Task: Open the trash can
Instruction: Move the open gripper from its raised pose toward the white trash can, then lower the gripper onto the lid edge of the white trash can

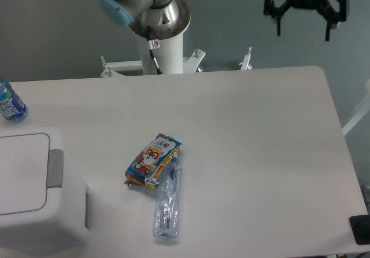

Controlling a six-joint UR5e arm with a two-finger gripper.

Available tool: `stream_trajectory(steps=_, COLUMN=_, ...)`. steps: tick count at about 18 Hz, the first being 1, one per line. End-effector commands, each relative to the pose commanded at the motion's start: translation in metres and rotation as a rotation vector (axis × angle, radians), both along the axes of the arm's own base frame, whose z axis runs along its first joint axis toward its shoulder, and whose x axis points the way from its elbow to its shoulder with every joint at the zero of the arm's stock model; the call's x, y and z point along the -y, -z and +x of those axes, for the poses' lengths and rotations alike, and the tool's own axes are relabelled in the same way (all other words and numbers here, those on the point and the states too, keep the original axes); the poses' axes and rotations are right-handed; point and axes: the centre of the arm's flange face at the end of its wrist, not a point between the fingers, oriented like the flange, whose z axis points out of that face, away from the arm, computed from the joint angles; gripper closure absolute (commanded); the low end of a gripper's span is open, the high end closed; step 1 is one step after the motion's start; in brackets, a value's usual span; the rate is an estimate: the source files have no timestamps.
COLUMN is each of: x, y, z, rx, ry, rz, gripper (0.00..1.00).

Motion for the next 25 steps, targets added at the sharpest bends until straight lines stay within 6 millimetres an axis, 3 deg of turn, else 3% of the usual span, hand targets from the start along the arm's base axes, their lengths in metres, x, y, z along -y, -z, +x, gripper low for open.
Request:
stream_trajectory(steps=6, x=-0.064, y=0.006, z=0.021, rx=0.020, ry=-0.127, rz=0.103, gripper=0.00)
stream_trajectory(steps=10, x=-0.123, y=0.014, z=0.056, rx=0.059, ry=-0.257, rz=0.221, gripper=0.00)
stream_trajectory(steps=18, x=-0.235, y=0.041, z=0.146, rx=0.179, ry=-0.348, rz=0.350, gripper=0.00)
stream_trajectory(steps=25, x=-0.282, y=0.066, z=0.199, rx=0.311, ry=-0.390, rz=0.390, gripper=0.00)
